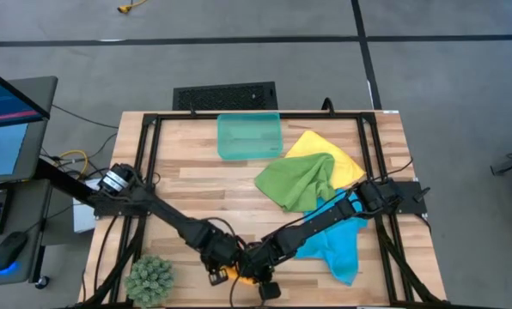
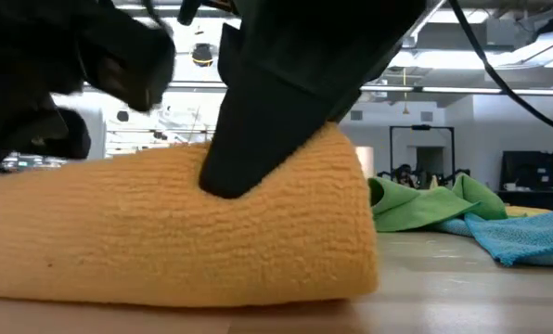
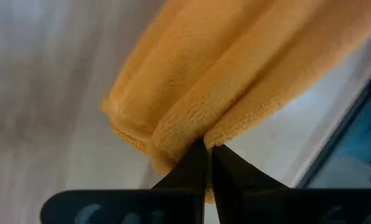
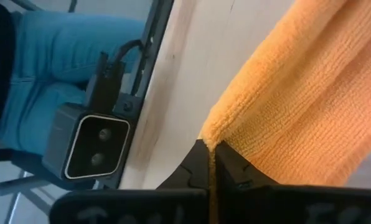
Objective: Roll microfiber towels into tight, uniform cylinder then place into a basket
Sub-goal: Fold the orange towel
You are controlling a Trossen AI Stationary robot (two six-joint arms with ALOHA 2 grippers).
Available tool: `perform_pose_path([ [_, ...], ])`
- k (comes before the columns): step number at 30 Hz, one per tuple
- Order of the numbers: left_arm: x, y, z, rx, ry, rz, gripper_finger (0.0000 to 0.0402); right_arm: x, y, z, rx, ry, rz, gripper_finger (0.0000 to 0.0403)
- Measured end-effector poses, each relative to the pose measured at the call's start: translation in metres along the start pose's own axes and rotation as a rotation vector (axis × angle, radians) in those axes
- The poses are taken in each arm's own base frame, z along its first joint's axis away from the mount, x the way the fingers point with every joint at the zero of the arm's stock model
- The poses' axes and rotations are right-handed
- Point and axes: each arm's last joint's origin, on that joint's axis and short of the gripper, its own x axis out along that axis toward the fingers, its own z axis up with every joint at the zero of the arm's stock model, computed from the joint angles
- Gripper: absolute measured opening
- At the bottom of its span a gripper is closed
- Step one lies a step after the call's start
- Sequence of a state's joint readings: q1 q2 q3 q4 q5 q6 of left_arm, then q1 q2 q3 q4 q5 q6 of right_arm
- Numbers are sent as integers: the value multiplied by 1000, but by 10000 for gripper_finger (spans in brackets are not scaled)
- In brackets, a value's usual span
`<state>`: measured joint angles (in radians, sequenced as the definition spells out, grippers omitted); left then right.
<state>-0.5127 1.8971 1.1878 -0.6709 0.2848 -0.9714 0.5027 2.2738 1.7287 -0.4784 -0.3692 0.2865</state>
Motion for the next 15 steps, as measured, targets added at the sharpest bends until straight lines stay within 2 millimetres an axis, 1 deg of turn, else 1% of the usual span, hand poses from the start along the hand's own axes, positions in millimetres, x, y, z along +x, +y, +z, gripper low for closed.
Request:
perform_pose_path([
  [3,2,10,9,-65,26,-55,0,-1,-2,-2,40,12,-48,14],
  [6,2,17,16,-110,42,-92,0,-2,-4,-5,91,38,-100,25],
  [15,1,19,20,-159,43,-102,0,-3,-6,-9,135,65,-146,64],
])
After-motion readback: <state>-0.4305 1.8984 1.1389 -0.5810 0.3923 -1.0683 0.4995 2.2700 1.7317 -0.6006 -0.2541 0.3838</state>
